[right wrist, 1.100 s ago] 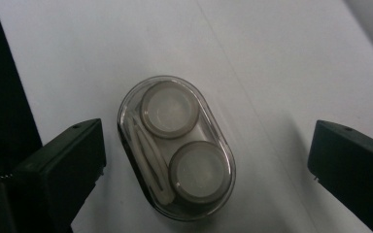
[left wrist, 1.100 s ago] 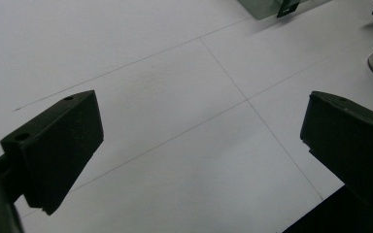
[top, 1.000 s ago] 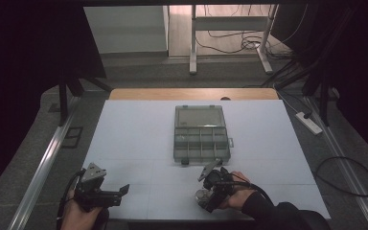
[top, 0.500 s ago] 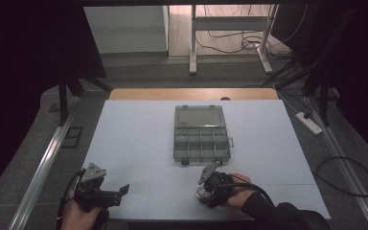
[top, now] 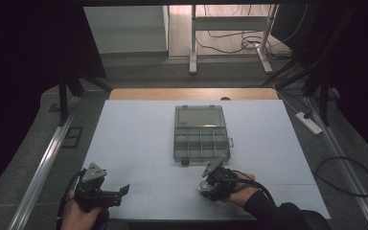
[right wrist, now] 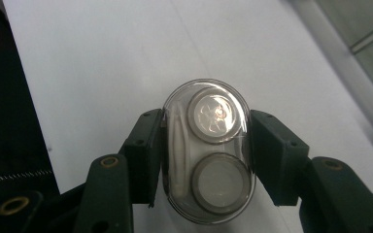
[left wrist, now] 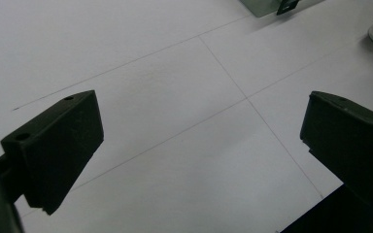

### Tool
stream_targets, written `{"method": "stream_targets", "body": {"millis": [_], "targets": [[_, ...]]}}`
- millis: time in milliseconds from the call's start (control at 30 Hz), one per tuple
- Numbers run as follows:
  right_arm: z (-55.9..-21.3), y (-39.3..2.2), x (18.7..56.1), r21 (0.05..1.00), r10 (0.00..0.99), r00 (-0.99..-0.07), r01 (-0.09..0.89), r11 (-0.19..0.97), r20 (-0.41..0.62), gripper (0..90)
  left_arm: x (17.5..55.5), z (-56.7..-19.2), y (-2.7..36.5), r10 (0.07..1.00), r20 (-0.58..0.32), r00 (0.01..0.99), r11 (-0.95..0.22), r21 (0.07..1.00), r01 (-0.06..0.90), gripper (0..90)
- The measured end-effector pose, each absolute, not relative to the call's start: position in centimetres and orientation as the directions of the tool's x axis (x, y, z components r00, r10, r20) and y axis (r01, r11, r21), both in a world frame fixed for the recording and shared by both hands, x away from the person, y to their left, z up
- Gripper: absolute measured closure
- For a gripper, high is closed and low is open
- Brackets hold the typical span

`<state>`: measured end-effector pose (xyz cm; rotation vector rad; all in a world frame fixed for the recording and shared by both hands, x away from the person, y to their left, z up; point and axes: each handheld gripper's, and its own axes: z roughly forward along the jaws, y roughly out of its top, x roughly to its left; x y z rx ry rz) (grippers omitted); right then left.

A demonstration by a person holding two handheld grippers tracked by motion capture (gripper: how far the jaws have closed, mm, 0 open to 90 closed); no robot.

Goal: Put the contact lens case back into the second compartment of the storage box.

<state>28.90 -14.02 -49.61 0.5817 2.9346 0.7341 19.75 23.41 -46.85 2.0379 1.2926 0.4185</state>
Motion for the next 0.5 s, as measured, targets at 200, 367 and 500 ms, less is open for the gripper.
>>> {"method": "stream_targets", "body": {"millis": [200, 367, 500], "targets": [[-49.1, -14.2, 29.2, 0.499, 0.413, -0.909, 0.385, 0.777, 0.058, 48.6, 19.8, -46.9, 23.4, 0.886, -0.084, 0.455, -0.278, 0.689, 0.669, 2.1], [-48.5, -14.4, 29.6, 0.536, 0.458, -0.884, 0.432, 0.726, 0.091, 48.7, 19.8, -46.9, 23.4, 0.887, -0.084, 0.455, -0.278, 0.689, 0.669, 2.1], [-48.1, -14.7, 29.9, 0.555, 0.488, -0.867, 0.458, 0.695, 0.104, 48.7, 19.8, -46.9, 23.3, 0.887, -0.081, 0.456, -0.28, 0.689, 0.669, 2.1]]}}
